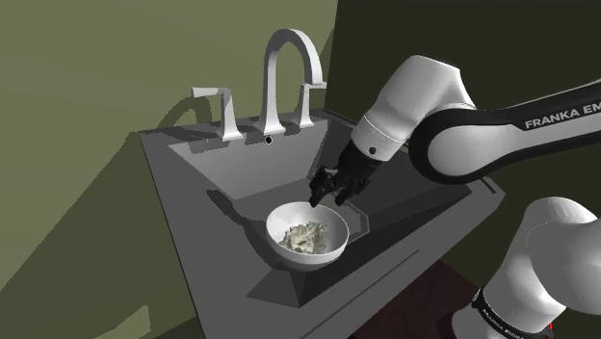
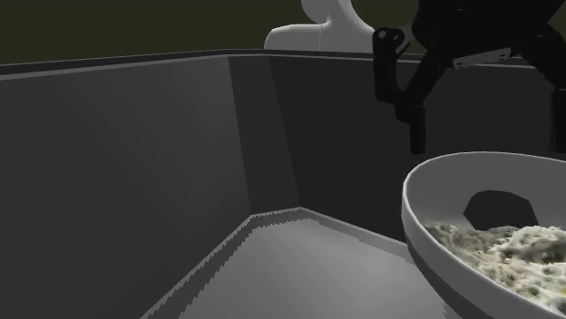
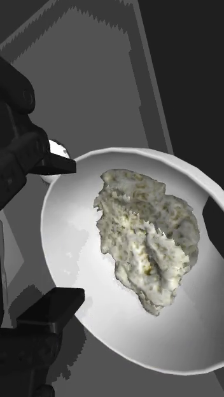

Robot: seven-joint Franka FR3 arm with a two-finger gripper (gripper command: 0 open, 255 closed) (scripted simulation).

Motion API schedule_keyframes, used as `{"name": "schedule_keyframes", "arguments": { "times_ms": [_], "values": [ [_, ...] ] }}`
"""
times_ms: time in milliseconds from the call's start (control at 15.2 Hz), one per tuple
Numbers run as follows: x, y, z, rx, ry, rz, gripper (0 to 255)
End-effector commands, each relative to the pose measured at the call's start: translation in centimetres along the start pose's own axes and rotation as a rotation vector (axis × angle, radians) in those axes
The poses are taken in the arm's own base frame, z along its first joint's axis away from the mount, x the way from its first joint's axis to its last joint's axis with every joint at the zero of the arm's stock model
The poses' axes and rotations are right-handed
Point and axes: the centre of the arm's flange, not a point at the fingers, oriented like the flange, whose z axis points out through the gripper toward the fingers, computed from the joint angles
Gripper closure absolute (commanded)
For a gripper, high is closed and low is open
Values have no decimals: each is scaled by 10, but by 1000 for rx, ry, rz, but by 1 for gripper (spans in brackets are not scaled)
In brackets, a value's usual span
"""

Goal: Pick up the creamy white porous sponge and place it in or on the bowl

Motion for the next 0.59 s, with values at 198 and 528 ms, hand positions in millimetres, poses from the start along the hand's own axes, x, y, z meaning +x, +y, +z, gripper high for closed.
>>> {"name": "schedule_keyframes", "arguments": {
  "times_ms": [198,528],
  "values": [
    [0,0,0,0,0,-1,0],
    [0,0,-50,0,0,-1,0]
  ]
}}
